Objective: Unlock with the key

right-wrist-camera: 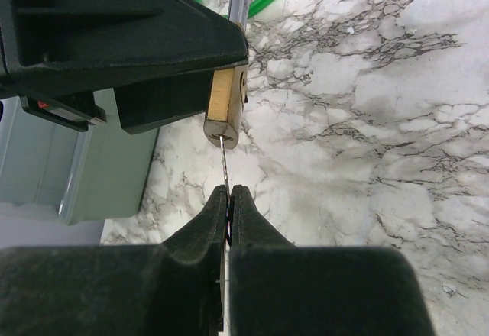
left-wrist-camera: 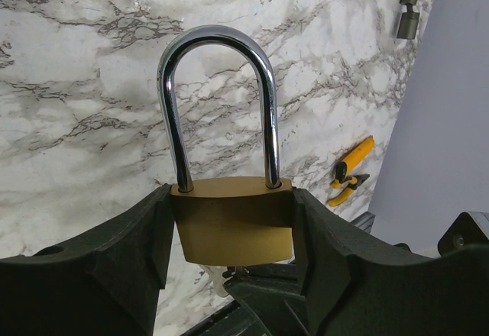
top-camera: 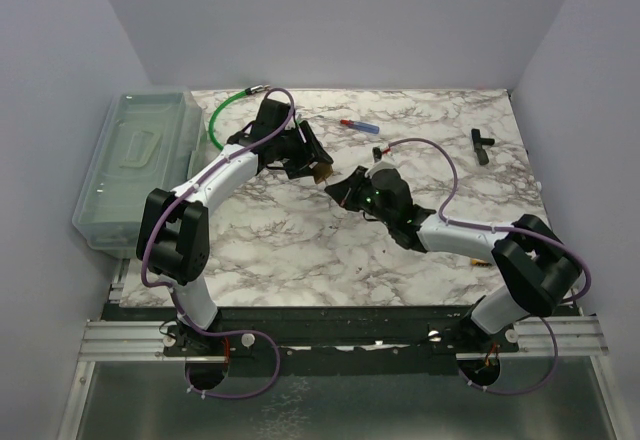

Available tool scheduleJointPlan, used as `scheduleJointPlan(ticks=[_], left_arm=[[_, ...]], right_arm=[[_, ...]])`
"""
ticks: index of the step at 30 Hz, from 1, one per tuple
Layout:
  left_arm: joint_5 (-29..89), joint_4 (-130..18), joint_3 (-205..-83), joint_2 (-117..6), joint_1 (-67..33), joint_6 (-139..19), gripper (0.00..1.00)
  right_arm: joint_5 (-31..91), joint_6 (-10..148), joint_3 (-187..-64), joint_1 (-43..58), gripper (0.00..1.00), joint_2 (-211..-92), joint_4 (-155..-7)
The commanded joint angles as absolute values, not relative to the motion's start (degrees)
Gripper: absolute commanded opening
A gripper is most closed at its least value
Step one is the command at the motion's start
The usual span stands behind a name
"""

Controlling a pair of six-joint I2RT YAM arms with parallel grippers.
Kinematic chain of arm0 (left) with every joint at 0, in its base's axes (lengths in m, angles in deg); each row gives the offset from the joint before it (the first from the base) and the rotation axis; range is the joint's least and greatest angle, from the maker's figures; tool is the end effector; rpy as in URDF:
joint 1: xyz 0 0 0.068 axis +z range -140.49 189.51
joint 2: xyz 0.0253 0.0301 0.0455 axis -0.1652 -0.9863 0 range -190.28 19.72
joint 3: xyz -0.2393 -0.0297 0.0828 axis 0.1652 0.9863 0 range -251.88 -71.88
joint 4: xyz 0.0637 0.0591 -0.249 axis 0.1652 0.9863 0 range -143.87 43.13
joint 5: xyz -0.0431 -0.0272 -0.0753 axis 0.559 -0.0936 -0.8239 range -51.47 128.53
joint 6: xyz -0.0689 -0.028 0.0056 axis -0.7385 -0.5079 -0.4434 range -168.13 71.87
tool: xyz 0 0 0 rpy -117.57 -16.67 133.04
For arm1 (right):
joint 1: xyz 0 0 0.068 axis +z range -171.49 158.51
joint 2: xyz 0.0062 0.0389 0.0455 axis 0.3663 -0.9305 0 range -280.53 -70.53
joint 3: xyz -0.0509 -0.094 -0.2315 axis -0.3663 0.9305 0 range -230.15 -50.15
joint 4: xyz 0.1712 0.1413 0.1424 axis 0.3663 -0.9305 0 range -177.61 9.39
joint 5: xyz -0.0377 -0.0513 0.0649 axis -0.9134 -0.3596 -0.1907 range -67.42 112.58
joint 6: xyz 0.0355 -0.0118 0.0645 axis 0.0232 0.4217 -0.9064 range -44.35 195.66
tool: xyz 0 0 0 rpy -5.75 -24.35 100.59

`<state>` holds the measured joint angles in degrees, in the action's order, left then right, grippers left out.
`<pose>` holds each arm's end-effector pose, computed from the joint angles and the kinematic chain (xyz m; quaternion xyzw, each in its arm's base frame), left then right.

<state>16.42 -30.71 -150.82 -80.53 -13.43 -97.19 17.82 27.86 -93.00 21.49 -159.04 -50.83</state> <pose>0.3685 -0.1816 0.2286 -0.1322 0.8983 -0.3663 0.2033 0.2674 0.2420 0.1866 0.0585 0.7956 0.4054 0.4464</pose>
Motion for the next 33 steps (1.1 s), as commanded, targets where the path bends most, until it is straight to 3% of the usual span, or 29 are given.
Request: scheduleJointPlan(ticks=[1, 33], left_arm=[[13.6, -33.4, -150.8, -77.4, -13.3, -97.8, 0.0], [16.3, -33.7, -150.3, -75.4, -14.6, -95.9, 0.0]], right_arm=[[18.6, 29.3, -95.1, 21.0, 0.0, -160.3, -50.5], [21.3, 28.5, -99.4, 18.9, 0.0, -159.8, -55.9]])
